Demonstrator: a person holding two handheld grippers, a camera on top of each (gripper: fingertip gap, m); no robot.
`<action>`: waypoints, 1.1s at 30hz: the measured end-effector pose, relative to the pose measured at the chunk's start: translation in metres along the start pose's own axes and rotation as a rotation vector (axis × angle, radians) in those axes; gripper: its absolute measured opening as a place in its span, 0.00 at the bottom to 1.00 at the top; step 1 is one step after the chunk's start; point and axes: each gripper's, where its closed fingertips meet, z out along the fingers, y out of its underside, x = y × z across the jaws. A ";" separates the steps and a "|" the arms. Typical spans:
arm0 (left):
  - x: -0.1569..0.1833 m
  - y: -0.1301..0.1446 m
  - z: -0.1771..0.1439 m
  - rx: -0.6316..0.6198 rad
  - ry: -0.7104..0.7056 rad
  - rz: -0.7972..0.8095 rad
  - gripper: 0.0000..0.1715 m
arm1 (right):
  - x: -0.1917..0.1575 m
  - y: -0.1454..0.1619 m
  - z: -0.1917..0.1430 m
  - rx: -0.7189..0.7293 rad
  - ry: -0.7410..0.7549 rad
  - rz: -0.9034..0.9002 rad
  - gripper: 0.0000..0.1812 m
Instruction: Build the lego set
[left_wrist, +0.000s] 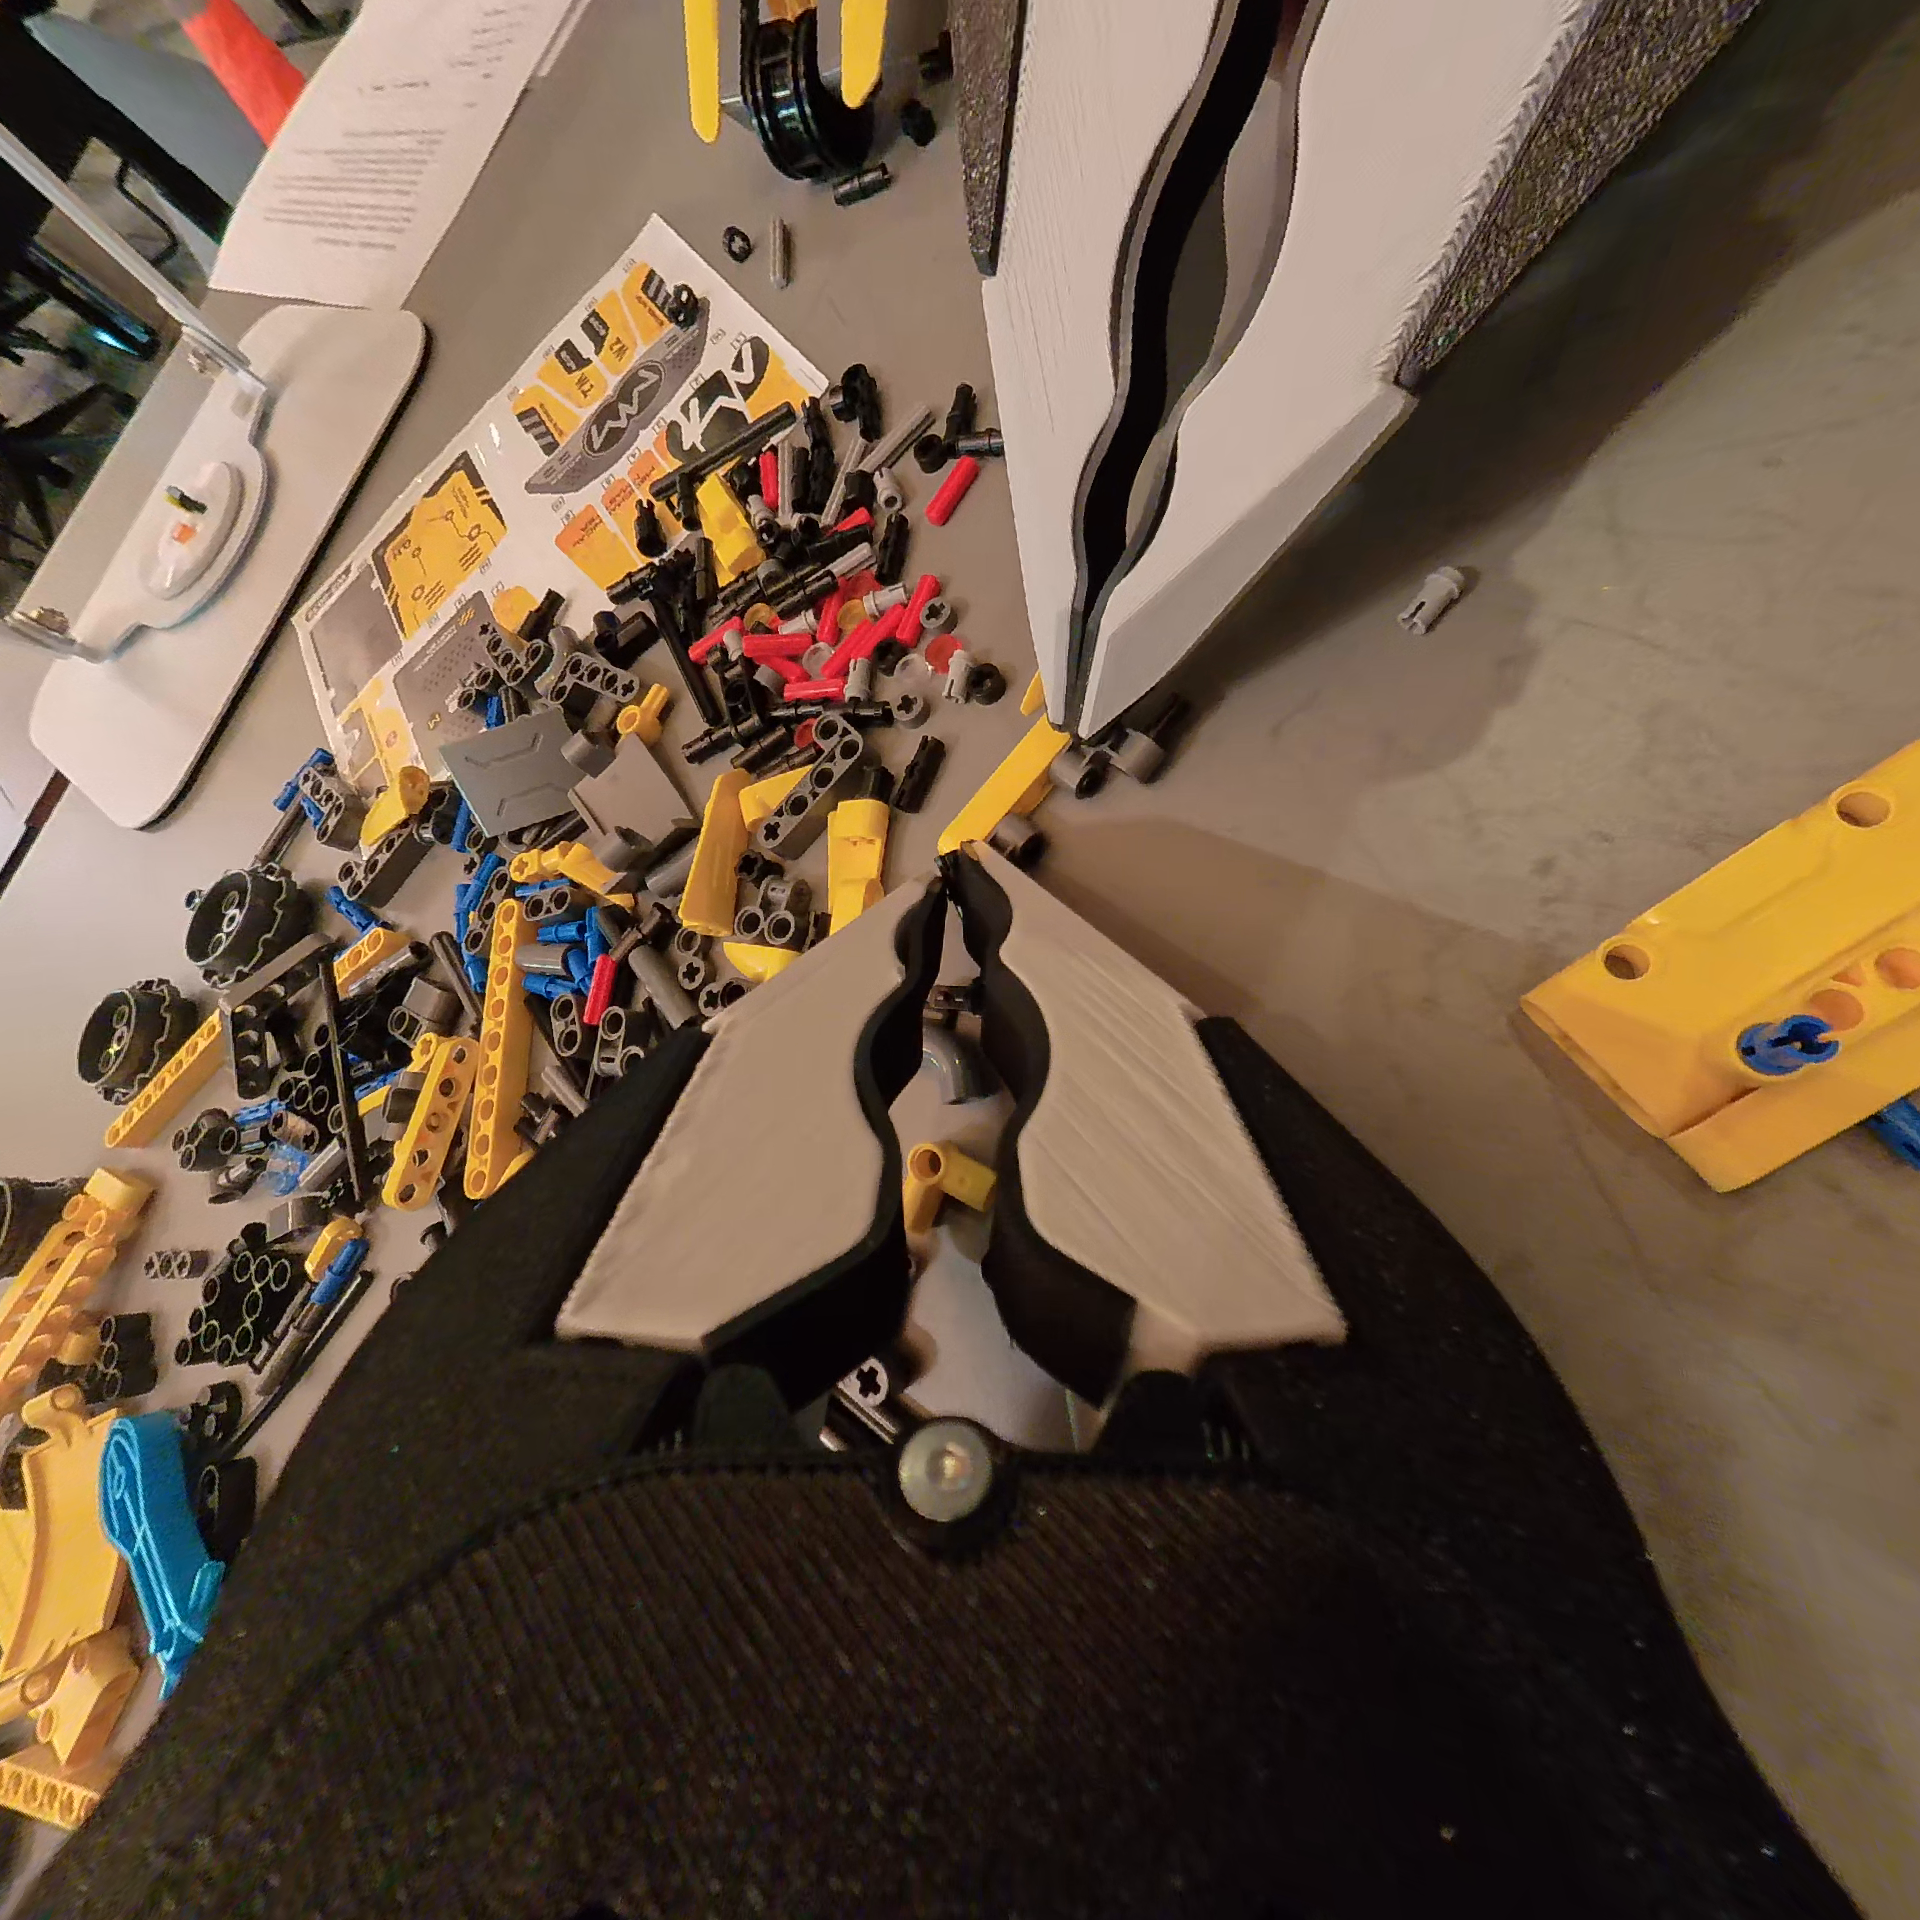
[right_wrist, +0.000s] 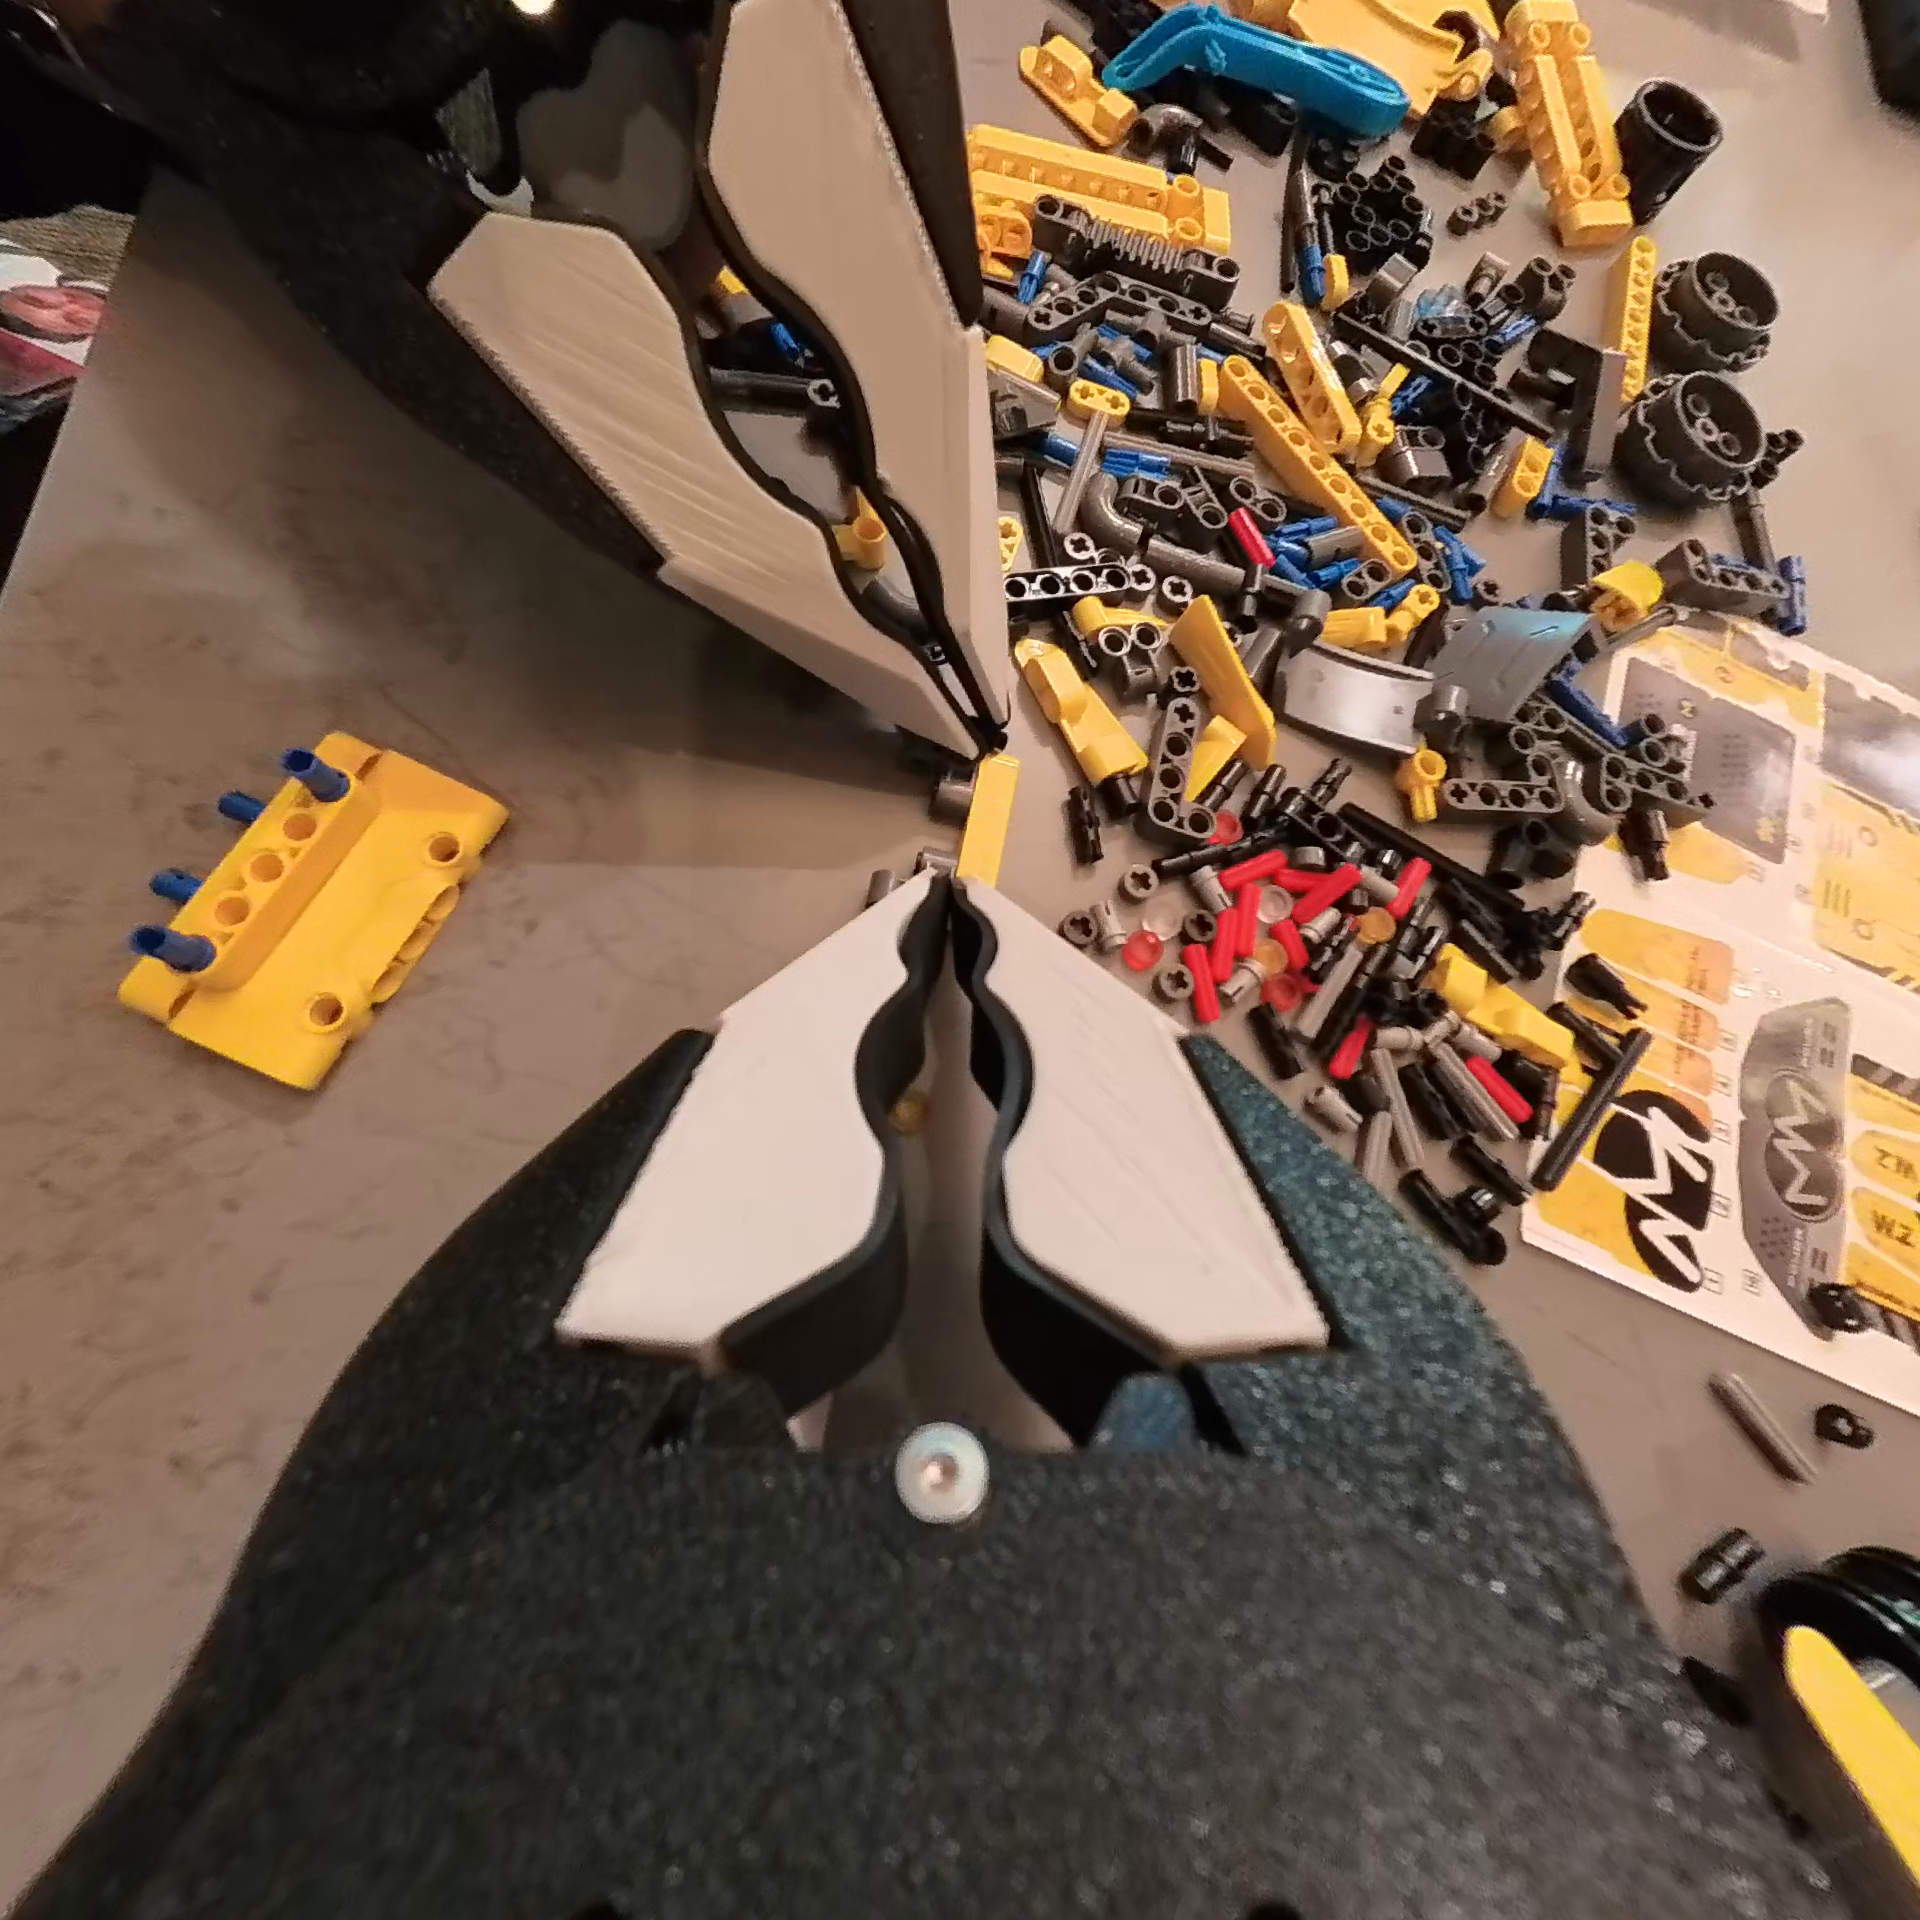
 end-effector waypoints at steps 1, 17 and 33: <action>0.000 0.000 0.000 0.001 0.000 -0.002 0.01 | 0.000 0.000 0.000 -0.001 0.001 0.001 0.00; -0.020 -0.012 -0.014 0.121 -0.037 -0.143 0.00 | 0.011 -0.011 0.010 -0.004 0.022 0.211 0.18; -0.039 -0.031 -0.045 0.362 0.036 -0.347 0.00 | 0.016 -0.065 -0.009 0.256 0.175 0.050 0.13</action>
